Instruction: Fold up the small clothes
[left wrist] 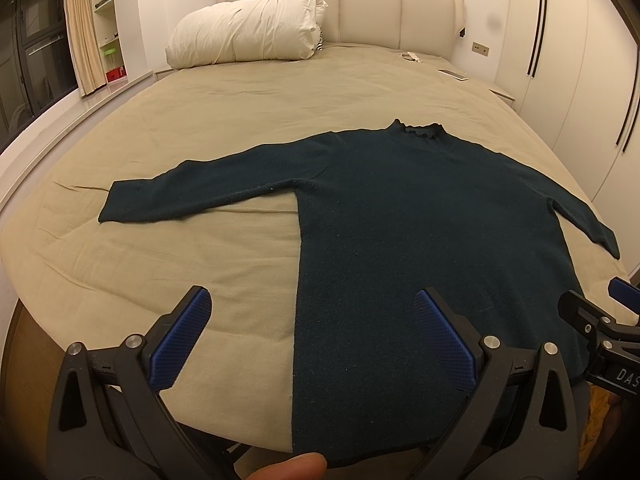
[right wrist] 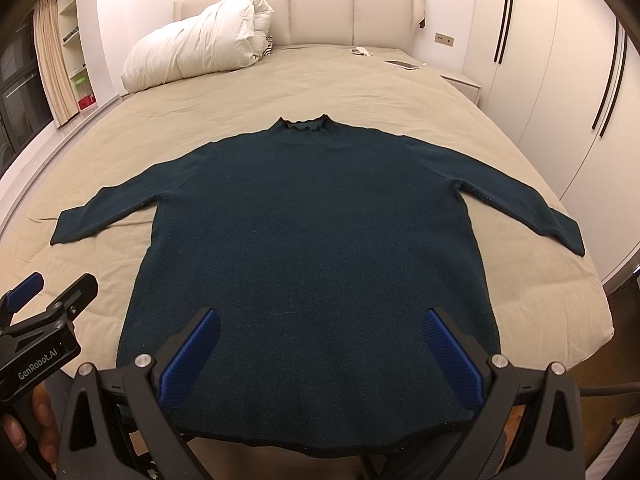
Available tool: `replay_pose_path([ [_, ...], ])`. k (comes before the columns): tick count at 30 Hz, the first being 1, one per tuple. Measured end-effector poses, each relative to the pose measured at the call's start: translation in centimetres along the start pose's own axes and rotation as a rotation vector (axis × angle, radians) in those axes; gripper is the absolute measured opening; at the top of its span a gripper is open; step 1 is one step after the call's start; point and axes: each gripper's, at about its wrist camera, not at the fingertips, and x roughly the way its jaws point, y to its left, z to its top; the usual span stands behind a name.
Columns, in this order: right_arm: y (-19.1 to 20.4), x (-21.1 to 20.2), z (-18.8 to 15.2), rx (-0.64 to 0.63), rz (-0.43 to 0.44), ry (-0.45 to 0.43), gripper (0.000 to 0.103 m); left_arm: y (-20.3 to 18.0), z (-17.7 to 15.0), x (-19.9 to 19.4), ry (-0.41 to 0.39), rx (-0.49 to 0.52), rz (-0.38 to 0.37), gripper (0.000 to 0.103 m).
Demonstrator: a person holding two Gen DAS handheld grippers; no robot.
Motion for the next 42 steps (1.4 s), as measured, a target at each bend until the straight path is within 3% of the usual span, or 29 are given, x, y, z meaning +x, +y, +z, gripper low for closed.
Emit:
replay_pose_path([
  [29, 0.2, 0.1, -0.3, -0.004, -0.003, 0.005, 0.103, 0.7, -0.4, 0.9, 0.006, -0.003, -0.003, 0.103],
  [42, 0.9, 0.8, 0.2, -0.025, -0.009, 0.027, 0.103, 1.4, 0.0, 2.0, -0.012, -0.028, -0.053, 0.103],
])
